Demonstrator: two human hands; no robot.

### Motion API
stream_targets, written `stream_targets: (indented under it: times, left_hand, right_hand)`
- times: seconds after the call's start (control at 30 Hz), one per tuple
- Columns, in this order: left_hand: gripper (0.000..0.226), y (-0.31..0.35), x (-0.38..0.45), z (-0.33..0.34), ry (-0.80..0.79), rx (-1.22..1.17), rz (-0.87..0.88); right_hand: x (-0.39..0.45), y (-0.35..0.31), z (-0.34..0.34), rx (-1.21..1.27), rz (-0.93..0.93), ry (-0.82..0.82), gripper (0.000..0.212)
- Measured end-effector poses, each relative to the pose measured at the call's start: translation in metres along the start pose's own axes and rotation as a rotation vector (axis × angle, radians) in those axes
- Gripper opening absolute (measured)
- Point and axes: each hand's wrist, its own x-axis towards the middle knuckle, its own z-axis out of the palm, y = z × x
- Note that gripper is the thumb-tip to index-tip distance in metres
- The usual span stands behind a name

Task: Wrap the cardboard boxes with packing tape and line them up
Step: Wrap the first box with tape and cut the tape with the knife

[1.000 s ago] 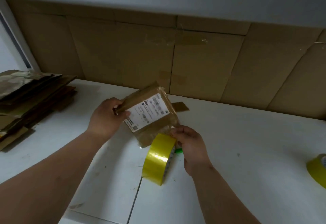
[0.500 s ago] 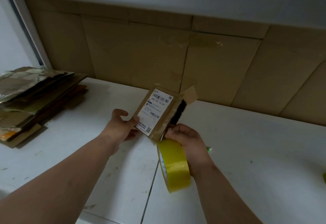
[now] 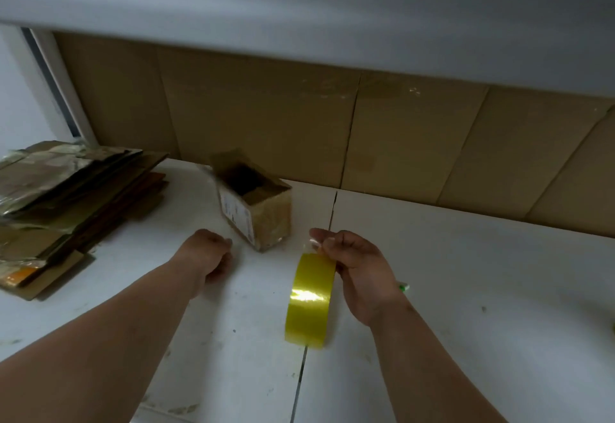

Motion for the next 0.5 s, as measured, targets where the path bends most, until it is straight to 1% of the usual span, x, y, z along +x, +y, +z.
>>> stream_targets:
  times: [0.07,0.1,0.17,0.23,0.27,0.3,0.33,0.37,0.43,0.5]
  left_hand:
    - [0.024,-0.001,0.001,-0.004,0.079,-0.025,0.015]
    - [0.031,0.001,-0.001,-0.006,0.11,-0.063,0.052]
    - [0.037,0.006,-0.005,-0.009,0.136,-0.274,0.116]
    - [0.042,0.015,-0.012,-0.014,0.112,-0.534,0.079]
    - [0.05,0.019,-0.014,-0.016,0.091,-0.619,0.057]
    - [0.058,0.022,-0.016,-0.017,0.068,-0.642,0.05]
    - [0.063,0.024,-0.017,-0.017,0.047,-0.614,0.065]
    - [0.062,0.027,-0.019,-0.017,0.027,-0.554,0.091]
    - [0.055,0.032,-0.02,-0.015,-0.005,-0.404,0.137]
    - [0.051,0.036,-0.018,-0.012,0.001,-0.297,0.184]
  right_hand:
    - [0.005,0.002,0.006,-0.059,0.02,0.003,0.023]
    - [0.007,0.002,0.008,-0.064,0.023,0.015,0.024]
    - [0.01,0.0,0.011,-0.066,0.012,0.045,0.024]
    - [0.012,0.0,0.013,-0.053,-0.003,0.068,0.025]
    - [0.013,0.001,0.014,-0.048,-0.005,0.079,0.025]
    - [0.015,0.003,0.016,-0.047,-0.006,0.089,0.025]
    - [0.017,0.004,0.017,-0.049,-0.006,0.096,0.025]
    - [0.019,0.006,0.02,-0.048,-0.006,0.1,0.024]
    - [0.023,0.008,0.024,-0.041,-0.007,0.108,0.019]
    - [0.026,0.005,0.027,-0.051,-0.013,0.114,0.018]
